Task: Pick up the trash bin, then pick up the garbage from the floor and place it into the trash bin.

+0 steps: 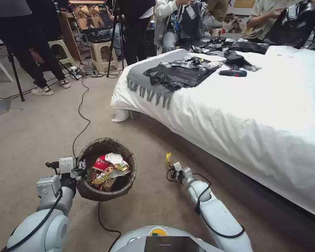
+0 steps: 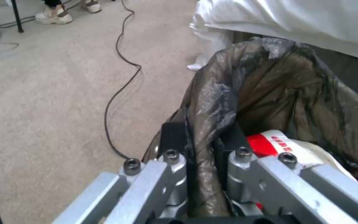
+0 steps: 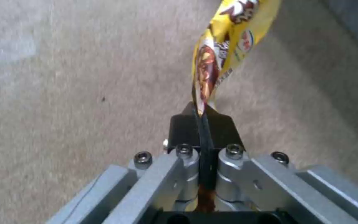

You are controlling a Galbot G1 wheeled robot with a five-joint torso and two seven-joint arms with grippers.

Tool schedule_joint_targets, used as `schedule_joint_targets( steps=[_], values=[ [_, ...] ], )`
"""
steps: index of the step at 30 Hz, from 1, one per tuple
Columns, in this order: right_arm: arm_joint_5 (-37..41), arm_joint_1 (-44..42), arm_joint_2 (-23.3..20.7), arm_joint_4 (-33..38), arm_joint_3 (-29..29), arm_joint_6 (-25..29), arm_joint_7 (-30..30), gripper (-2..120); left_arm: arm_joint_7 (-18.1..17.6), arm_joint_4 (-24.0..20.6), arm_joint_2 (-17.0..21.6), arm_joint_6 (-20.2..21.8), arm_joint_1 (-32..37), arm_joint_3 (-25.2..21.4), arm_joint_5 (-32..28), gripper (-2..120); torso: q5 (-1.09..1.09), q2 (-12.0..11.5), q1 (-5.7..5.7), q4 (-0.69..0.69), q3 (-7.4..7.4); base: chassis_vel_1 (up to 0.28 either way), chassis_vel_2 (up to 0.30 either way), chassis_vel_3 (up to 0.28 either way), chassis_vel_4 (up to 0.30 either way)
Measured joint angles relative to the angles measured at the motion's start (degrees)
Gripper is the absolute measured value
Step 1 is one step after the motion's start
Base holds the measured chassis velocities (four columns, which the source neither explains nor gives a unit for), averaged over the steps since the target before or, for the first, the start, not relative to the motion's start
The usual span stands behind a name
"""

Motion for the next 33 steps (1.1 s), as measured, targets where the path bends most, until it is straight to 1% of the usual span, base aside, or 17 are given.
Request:
schedule_joint_targets(
  steps=[6,8,11,13,15,16,17,20,21,22,23,25,26,30,31,33],
  values=[
    [0.58,-0.23,-0.23,1.64,0.35,0.23,0.24,0,0.01,0.0,-0.02,0.02,0.01,0.13,0.01,7,0.0,0.0,0.0,0.0,0.0,0.0,0.0,0.0,0.0],
    [1.01,-0.94,-0.5,3.76,0.55,0.26,0.5,0,0.02,0.0,0.07,0.03,0.02,0.12,0.02,7,0.0,0.0,0.0,0.0,0.0,0.0,0.0,0.0,0.0],
    [1.1,-1.22,-0.6,4.6,0.64,0.3,0.56,0,0.02,0.0,0.09,0.03,0.0,0.12,0.02,7,0.0,0.0,0.0,0.0,0.0,0.0,0.0,0.0,0.0],
    [0.95,-2.11,-1.02,7.31,0.97,1.36,0.92,0,0.03,0.0,0.1,0.03,-0.03,0.11,0.02,7,0.0,0.0,0.0,0.0,0.0,0.0,0.0,0.0,0.0],
    [-0.83,-3.19,-1.65,11.22,1.58,3.6,1.11,0,0.04,0.0,0.15,0.03,-0.1,0.1,0.02,7,0.0,0.0,0.0,0.0,0.0,0.0,0.0,0.0,0.0],
    [-0.83,-3.19,-1.65,11.22,1.58,3.6,1.11,0,0.04,0.0,0.15,0.03,-0.1,0.1,0.02,7,0.0,0.0,0.0,0.0,0.0,0.0,0.0,0.0,0.0],
    [-1.47,-3.7,-2.0,13.31,1.93,4.14,1.06,0,0.05,0.0,0.2,0.03,-0.14,0.05,0.01,7,0.0,0.0,0.0,0.0,0.0,0.0,0.0,0.0,0.0],
    [-1.74,-5.41,-3.81,22.26,2.67,4.42,0.78,0,0.06,0.0,0.46,0.04,-0.32,-0.07,-0.06,7,0.0,0.0,0.0,0.0,0.0,0.0,0.0,0.0,0.0],
    [-1.74,-5.41,-3.81,22.26,2.67,4.42,0.78,0,0.06,0.0,0.46,0.04,-0.32,-0.07,-0.06,7,0.0,0.0,0.0,0.0,0.0,0.0,0.0,0.0,0.0],
    [-1.6,-5.63,-4.23,23.86,2.67,4.33,0.69,0,0.06,-0.01,0.5,0.04,-0.38,-0.07,-0.06,7,0.0,0.0,0.0,0.0,0.0,0.0,0.0,0.0,0.0],
    [-0.94,-5.95,-4.99,26.56,2.65,3.88,0.53,0,0.06,0.0,0.6,0.04,-0.56,-0.03,-0.06,7,-0.01,0.0,0.0,0.0,0.0,0.0,0.0,0.0,0.0],
    [0.12,-6.19,-5.91,29.52,2.53,2.94,0.32,0,0.06,0.0,0.69,0.04,-0.8,0.01,-0.06,7,0.0,0.0,0.0,0.0,0.0,0.0,0.0,0.0,0.0],
    [0.12,-6.19,-5.91,29.52,2.53,2.94,0.32,0,0.06,0.0,0.69,0.04,-0.8,0.01,-0.06,7,0.0,0.0,0.0,0.0,0.0,0.0,0.0,0.0,0.0],
    [4.08,-5.74,-8.29,37.9,1.84,-0.22,-0.17,0,0.01,0.0,0.76,0.05,-1.24,0.14,-0.08,7,0.0,0.0,0.0,0.0,0.0,0.0,0.0,0.0,0.0],
    [4.08,-5.74,-8.29,37.9,1.84,-0.22,-0.17,0,0.01,0.0,0.76,0.05,-1.24,0.14,-0.08,7,0.0,0.0,0.0,0.0,0.0,0.0,0.0,0.0,0.0],
    [7.46,-5.02,-9.31,41.93,1.15,-2.55,-0.35,0,0.01,0.0,0.79,0.05,-1.4,0.17,-0.1,7,0.0,0.0,0.0,0.0,0.0,0.0,0.0,0.0,0.0]
  ],
)
